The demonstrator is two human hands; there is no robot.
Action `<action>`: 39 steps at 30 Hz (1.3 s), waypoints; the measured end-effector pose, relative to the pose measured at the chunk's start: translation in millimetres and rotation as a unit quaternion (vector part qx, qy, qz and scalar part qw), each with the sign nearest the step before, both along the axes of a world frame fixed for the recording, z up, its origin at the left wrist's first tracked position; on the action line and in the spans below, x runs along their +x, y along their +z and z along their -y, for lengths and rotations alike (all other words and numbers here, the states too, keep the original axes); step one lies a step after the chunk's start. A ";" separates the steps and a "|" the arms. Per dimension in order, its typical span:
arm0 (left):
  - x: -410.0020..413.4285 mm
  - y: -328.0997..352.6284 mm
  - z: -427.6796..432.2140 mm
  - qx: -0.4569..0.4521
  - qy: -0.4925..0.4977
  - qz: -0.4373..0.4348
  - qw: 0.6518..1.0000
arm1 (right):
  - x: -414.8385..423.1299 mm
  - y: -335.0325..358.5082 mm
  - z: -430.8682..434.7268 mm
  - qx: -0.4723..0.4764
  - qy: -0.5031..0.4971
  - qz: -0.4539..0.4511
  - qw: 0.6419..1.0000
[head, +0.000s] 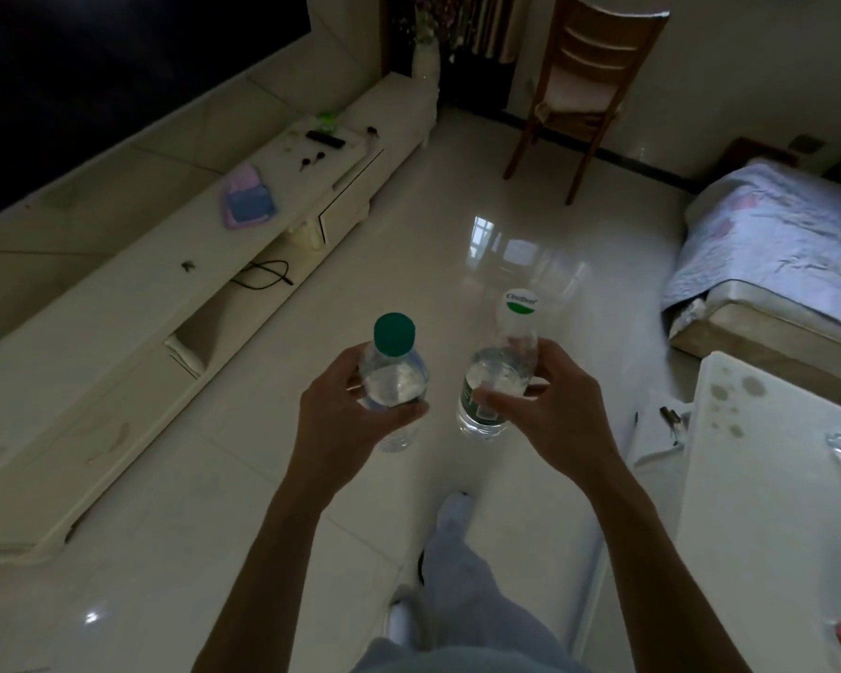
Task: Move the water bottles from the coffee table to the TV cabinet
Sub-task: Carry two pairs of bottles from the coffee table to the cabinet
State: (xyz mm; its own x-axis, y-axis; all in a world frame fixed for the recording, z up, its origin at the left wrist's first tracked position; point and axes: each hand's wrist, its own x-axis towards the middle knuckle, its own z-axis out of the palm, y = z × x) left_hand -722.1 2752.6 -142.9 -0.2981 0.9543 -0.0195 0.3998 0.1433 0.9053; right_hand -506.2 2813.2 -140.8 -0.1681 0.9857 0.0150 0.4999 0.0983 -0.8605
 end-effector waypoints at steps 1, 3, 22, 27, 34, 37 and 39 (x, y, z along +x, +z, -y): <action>-2.8 -0.3 -10.4 -0.002 -0.003 -0.001 1.000 | -4.7 -1.3 -11.6 0.003 0.003 0.001 1.000; -8.3 -0.4 -33.0 -0.009 -0.008 -0.002 1.000 | -14.1 -3.1 -36.6 0.014 0.009 0.002 1.000; -70.4 3.3 -260.5 -0.013 0.034 0.026 0.999 | -83.3 6.0 -278.1 0.038 0.044 -0.004 0.998; -98.5 -11.4 -313.7 -0.020 0.021 0.008 1.000 | -113.4 -12.0 -322.7 0.010 0.040 0.010 0.999; -155.0 -23.5 -405.2 -0.023 -0.017 0.007 1.000 | -160.0 -19.5 -394.7 -0.011 -0.012 0.016 1.000; -181.0 -20.7 -440.4 -0.017 -0.030 0.013 0.999 | -180.0 -13.4 -425.8 -0.016 -0.037 0.015 0.999; -196.5 -17.3 -462.6 -0.010 -0.042 0.013 0.999 | -193.6 -8.3 -444.6 -0.017 -0.045 0.017 0.999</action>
